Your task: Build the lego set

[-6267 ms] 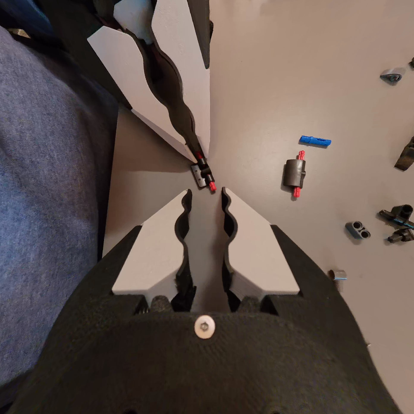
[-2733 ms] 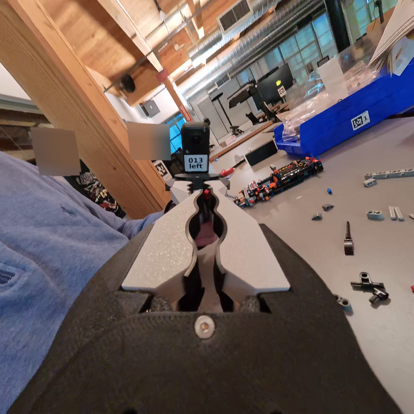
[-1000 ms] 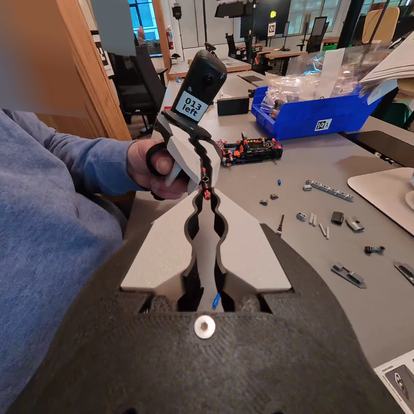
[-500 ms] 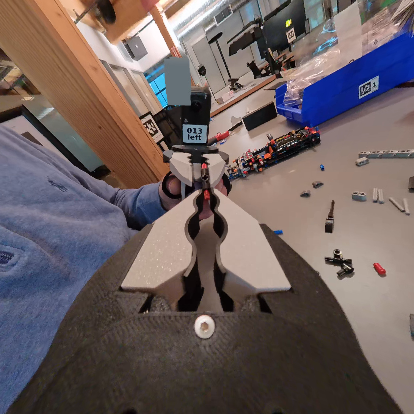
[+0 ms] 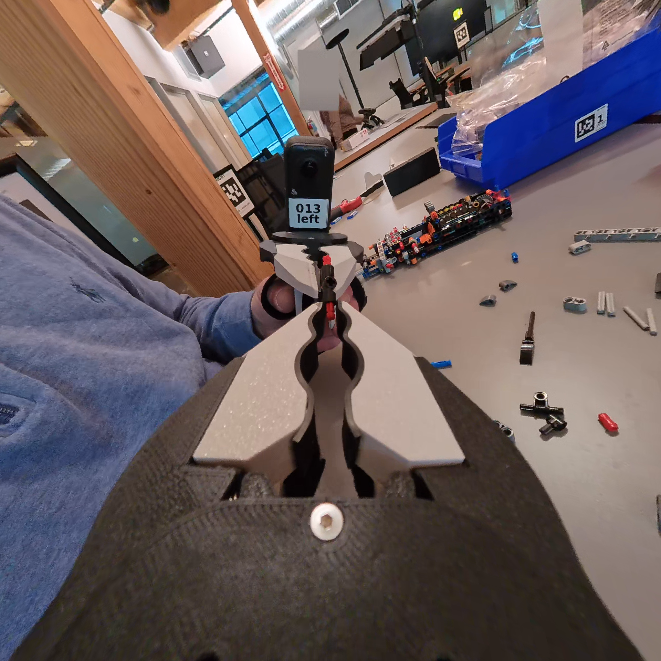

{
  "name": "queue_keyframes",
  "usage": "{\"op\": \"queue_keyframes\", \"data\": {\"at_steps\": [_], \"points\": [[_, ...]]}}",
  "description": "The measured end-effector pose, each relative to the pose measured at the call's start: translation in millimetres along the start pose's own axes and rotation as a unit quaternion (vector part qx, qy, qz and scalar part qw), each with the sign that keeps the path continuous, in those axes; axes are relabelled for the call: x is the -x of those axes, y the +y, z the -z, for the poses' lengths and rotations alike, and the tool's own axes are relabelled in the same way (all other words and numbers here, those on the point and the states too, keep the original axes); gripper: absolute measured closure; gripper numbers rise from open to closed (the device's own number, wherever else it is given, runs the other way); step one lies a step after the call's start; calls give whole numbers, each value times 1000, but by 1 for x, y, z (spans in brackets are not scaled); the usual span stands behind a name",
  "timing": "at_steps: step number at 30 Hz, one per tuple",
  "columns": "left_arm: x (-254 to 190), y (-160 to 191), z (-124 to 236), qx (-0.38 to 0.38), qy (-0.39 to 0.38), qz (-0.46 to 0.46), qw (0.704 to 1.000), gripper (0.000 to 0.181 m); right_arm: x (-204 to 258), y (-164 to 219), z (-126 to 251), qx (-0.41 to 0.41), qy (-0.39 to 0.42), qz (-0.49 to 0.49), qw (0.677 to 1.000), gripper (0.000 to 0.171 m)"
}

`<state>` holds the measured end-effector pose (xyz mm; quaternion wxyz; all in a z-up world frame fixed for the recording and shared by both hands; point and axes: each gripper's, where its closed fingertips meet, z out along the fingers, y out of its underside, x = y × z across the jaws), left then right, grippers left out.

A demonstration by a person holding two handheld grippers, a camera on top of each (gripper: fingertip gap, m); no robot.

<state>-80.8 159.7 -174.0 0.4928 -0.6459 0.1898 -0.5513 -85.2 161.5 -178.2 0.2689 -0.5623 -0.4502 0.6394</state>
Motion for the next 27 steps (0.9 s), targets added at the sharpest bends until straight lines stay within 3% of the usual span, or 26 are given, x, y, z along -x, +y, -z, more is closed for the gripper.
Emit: {"op": "queue_keyframes", "data": {"at_steps": [5,10,20,22,24,27], "points": [[4,-2,2,-17,4,20,1000,180,-3,-2,-2,2,4,-5,1000,169],[9,-4,4,-29,-2,27,999,167,-3,-4,-3,2,-6,-20,1000,169],[5,-4,3,-23,-4,11,1000,176,-1,3,-6,23,-8,-27,999,169],[7,-6,4,-26,-11,9,1000,176,-3,1,-6,24,9,-8,1000,168],[12,-12,11,-40,-18,14,999,176,-9,-7,-4,24,28,7,999,152],[28,-27,30,-65,-45,15,997,176,-54,-9,-1,89,146,86,982,150]]}}
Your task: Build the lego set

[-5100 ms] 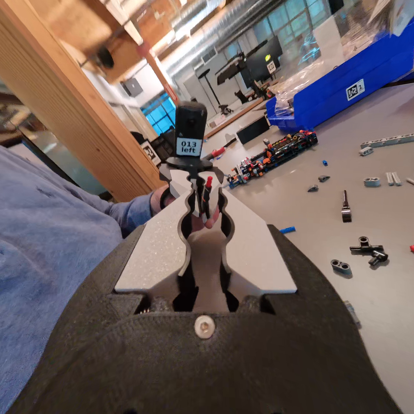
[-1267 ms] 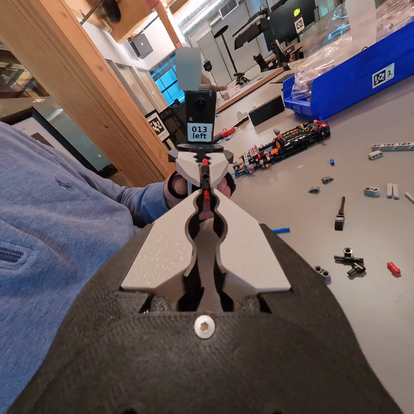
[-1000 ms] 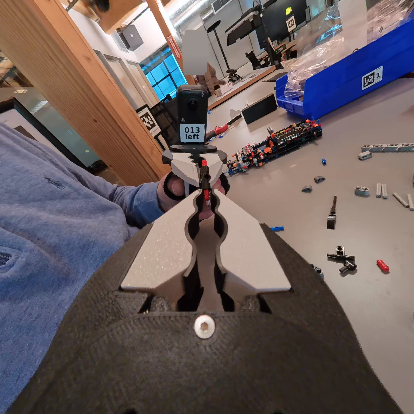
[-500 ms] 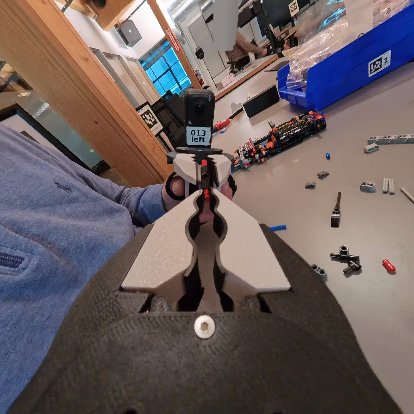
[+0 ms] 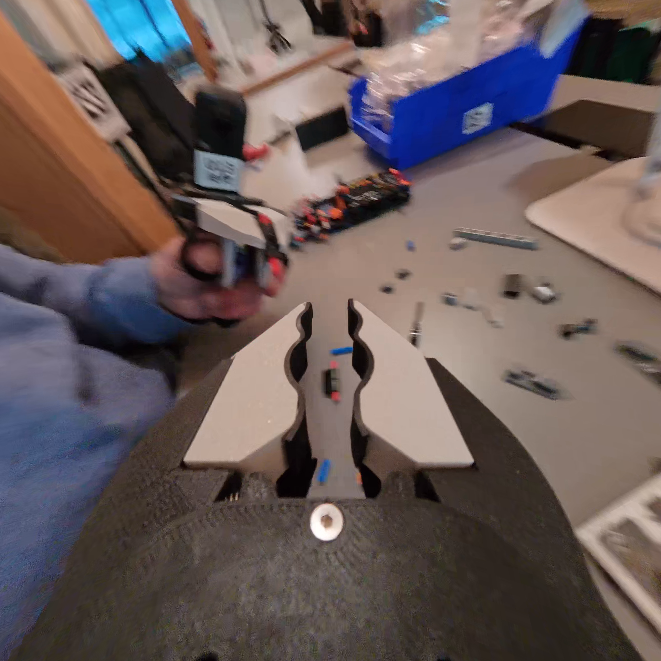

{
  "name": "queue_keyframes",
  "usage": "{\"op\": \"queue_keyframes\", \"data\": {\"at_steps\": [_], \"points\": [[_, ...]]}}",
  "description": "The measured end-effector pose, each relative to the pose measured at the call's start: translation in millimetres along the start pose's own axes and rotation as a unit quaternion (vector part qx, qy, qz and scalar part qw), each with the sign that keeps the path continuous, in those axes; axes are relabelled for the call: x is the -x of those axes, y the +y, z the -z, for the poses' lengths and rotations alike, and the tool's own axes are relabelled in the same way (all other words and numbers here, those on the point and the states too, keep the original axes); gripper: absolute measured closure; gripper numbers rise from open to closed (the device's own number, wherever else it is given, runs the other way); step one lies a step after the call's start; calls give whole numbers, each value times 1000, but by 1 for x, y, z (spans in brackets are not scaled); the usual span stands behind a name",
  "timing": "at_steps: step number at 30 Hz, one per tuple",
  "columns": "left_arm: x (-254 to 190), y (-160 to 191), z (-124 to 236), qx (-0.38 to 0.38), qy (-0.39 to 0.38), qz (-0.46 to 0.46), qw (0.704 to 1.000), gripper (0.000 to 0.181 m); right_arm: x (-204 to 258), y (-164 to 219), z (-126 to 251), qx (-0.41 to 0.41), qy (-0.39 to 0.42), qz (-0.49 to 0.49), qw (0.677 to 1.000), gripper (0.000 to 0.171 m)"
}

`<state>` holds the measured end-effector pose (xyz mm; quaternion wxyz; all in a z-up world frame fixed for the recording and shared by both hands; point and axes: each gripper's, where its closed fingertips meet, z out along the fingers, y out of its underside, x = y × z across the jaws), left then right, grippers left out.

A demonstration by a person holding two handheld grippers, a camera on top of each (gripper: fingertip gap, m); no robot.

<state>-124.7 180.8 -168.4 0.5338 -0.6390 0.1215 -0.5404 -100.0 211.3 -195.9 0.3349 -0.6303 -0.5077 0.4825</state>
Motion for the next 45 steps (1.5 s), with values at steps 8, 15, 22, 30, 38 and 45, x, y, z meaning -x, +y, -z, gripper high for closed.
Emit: {"op": "queue_keyframes", "data": {"at_steps": [8,15,22,30,38,45], "points": [[34,-22,40,-41,-50,39,997,176,-104,2,-69,133,145,53,979,149],[39,-28,64,-34,-47,54,997,176,-153,30,-97,219,199,43,954,149],[48,-30,75,-50,-33,73,996,176,-169,47,-107,242,211,21,947,149],[49,-27,71,-50,-18,83,995,176,-168,45,-112,229,199,15,953,159],[55,-27,65,-51,-23,90,994,176,-111,21,-92,172,164,69,969,159],[56,-29,56,-68,-13,121,990,177,-31,-4,-66,136,153,189,960,159]]}}
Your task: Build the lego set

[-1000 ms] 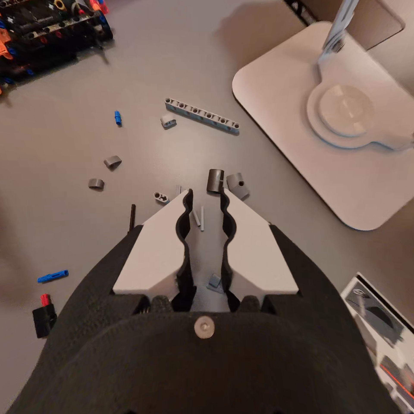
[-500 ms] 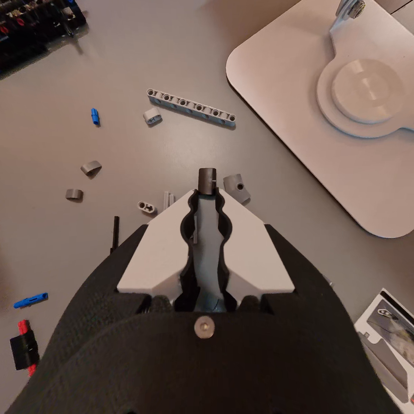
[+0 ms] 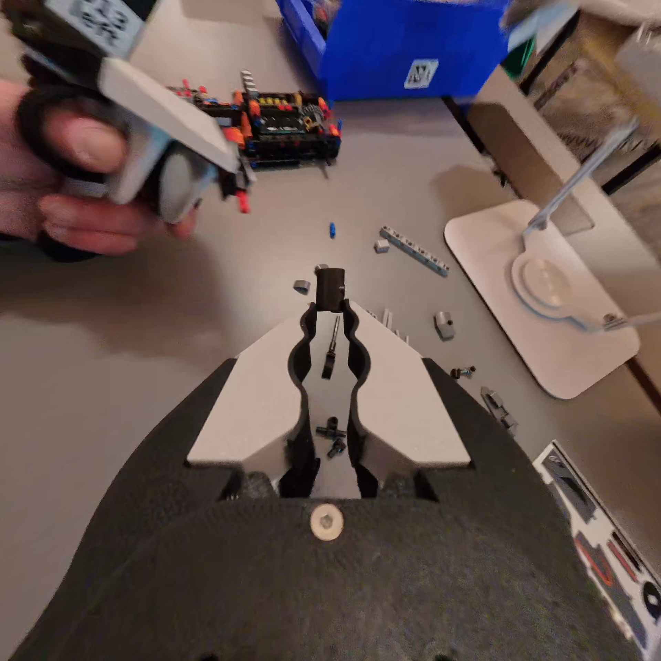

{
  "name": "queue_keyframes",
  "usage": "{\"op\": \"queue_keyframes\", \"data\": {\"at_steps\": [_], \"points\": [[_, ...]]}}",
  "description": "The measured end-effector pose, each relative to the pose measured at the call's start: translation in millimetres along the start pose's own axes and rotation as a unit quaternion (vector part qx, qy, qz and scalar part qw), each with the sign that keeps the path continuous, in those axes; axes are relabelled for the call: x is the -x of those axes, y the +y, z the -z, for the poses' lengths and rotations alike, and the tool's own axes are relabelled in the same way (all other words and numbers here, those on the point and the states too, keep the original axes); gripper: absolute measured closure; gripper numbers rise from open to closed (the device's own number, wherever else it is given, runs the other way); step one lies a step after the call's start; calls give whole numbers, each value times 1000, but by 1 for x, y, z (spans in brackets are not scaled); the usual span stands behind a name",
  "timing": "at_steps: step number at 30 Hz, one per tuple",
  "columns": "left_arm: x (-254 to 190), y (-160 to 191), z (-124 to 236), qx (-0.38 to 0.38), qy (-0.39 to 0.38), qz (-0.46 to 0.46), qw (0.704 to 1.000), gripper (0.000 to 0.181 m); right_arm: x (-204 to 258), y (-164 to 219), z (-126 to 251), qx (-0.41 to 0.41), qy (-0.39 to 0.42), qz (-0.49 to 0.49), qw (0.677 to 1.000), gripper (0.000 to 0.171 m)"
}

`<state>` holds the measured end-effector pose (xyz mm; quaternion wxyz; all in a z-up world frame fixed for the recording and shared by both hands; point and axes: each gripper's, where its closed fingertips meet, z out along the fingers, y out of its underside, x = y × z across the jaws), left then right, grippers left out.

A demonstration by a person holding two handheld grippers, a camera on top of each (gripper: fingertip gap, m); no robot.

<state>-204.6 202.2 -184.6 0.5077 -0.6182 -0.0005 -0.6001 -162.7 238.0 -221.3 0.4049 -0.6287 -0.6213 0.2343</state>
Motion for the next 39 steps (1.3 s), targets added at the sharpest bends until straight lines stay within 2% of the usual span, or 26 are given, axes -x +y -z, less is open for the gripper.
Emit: {"op": "queue_keyframes", "data": {"at_steps": [6,13,39], "points": [[-5,-2,-3,-21,15,29,999,176,39,-19,17,-12,26,114,993,159],[-10,-2,-4,-23,17,26,999,176,38,-31,21,-22,66,155,985,159],[-24,-4,-6,-20,18,-13,1000,177,38,-42,25,-61,52,155,985,159]]}}
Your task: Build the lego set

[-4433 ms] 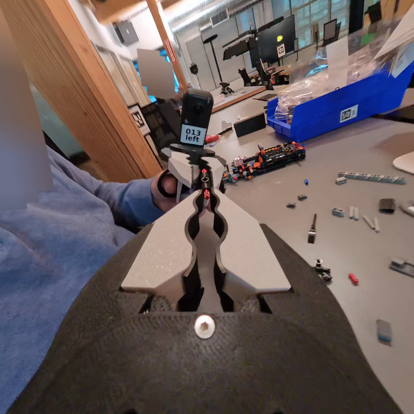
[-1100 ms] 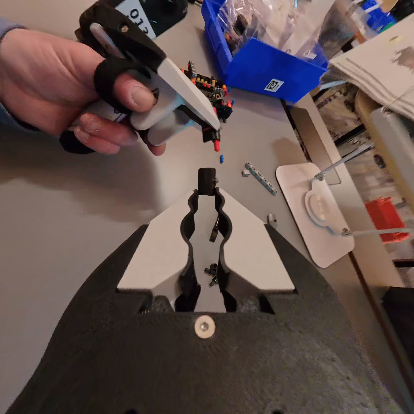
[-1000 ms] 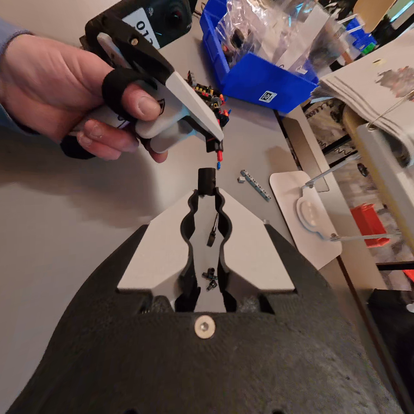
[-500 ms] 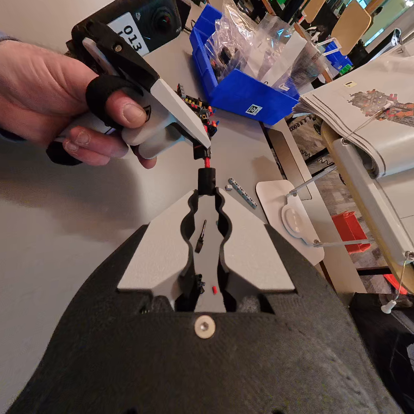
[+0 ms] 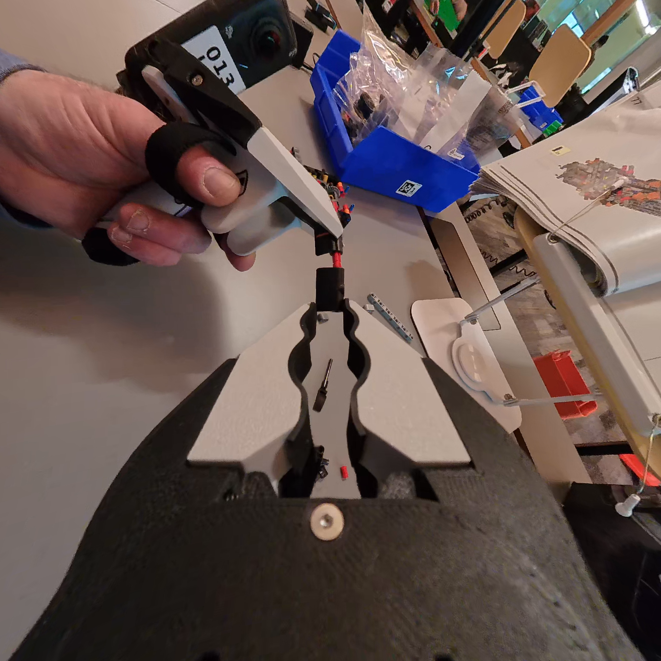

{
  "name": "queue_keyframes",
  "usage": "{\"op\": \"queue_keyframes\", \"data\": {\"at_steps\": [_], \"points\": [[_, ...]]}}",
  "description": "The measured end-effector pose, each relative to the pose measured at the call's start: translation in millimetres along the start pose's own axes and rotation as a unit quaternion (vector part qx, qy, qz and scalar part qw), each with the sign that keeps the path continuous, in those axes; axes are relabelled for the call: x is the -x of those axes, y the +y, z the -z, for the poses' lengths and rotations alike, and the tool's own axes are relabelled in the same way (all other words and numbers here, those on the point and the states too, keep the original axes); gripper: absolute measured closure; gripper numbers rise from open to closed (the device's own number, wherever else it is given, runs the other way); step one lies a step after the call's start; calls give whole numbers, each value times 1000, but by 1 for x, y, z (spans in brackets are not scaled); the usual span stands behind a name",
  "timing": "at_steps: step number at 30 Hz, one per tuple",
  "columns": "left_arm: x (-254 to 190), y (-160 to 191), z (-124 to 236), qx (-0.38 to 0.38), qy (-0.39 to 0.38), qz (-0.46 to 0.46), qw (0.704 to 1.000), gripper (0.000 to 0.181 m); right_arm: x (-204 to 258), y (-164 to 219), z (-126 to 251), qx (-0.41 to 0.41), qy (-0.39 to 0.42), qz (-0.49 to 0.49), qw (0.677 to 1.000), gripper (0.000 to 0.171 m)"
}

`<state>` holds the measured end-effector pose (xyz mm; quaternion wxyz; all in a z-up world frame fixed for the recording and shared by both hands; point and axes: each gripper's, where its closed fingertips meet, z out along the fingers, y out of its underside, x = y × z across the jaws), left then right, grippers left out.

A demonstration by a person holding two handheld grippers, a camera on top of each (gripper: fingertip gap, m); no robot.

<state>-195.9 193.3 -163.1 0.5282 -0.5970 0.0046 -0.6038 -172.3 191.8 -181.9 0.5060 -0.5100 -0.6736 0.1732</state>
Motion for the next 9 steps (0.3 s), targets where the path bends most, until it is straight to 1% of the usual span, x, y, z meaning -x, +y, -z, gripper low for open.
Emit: {"op": "queue_keyframes", "data": {"at_steps": [9], "points": [[-1,-3,3,2,-16,-20,1000,176,0,-5,0,12,27,43,999,160]]}}
